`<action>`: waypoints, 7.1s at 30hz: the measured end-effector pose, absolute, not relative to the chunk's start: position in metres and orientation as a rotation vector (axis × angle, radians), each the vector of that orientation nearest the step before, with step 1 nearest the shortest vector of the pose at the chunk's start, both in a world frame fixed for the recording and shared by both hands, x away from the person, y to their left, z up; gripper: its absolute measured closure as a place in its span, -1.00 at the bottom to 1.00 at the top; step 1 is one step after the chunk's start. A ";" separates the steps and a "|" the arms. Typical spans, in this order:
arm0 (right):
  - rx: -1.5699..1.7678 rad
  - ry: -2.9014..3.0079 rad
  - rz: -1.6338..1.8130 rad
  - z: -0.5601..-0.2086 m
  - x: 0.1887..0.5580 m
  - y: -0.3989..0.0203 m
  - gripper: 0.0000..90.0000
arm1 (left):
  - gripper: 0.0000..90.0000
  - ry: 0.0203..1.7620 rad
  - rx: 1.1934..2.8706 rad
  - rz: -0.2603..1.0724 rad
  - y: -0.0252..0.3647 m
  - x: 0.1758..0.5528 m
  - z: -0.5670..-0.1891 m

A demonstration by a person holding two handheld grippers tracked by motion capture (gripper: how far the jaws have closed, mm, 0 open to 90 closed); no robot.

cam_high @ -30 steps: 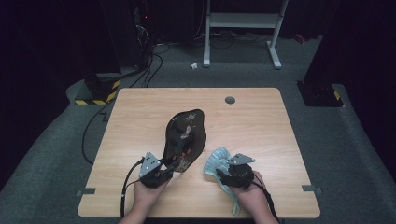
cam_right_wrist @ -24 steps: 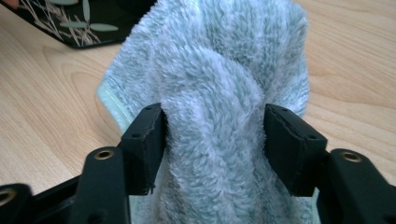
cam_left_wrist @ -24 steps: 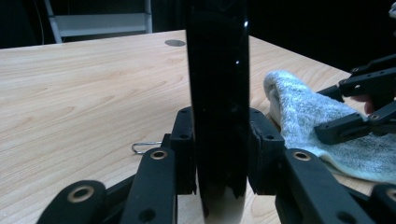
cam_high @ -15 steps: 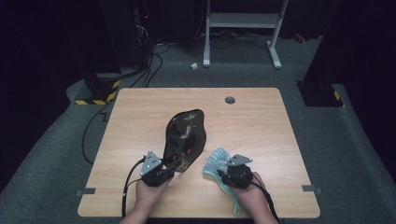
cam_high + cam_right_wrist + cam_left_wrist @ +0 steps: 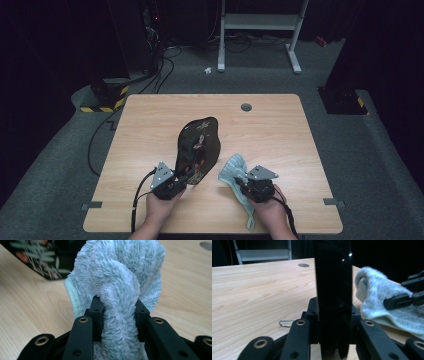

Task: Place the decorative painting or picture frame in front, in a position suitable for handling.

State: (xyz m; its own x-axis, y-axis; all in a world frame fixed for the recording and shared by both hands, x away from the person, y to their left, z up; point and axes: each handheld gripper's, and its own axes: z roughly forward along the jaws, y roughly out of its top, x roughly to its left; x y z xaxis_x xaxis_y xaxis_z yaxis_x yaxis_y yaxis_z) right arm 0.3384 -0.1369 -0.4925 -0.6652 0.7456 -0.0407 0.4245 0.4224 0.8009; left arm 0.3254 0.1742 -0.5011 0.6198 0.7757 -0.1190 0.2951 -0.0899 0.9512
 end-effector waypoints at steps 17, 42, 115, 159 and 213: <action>0.918 2.171 1.358 -0.442 0.334 -0.130 0.51 | 0.78 0.925 1.613 0.465 0.178 0.326 -0.504; 0.846 2.034 1.478 -0.399 0.336 -0.124 0.51 | 0.78 0.903 1.617 0.466 0.179 0.318 -0.503; 0.635 2.034 1.603 -0.316 0.351 -0.046 0.51 | 0.52 0.805 1.617 0.415 0.162 0.306 -0.484; 0.624 2.082 1.564 -0.326 0.349 -0.033 0.52 | 0.76 0.751 1.651 0.476 0.160 0.301 -0.486; 1.034 2.017 1.485 -0.367 0.409 -0.116 0.54 | 0.77 0.771 1.628 0.461 0.158 0.301 -0.487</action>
State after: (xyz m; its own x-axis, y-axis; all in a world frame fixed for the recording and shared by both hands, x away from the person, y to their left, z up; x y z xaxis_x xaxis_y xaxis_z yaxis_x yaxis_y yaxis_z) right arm 0.4092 -0.1157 -0.3671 -0.6303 0.7714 0.0870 0.3124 0.1494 0.9381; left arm 0.3015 0.1583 -0.4872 0.7000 0.7042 -0.1185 0.2284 -0.0636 0.9715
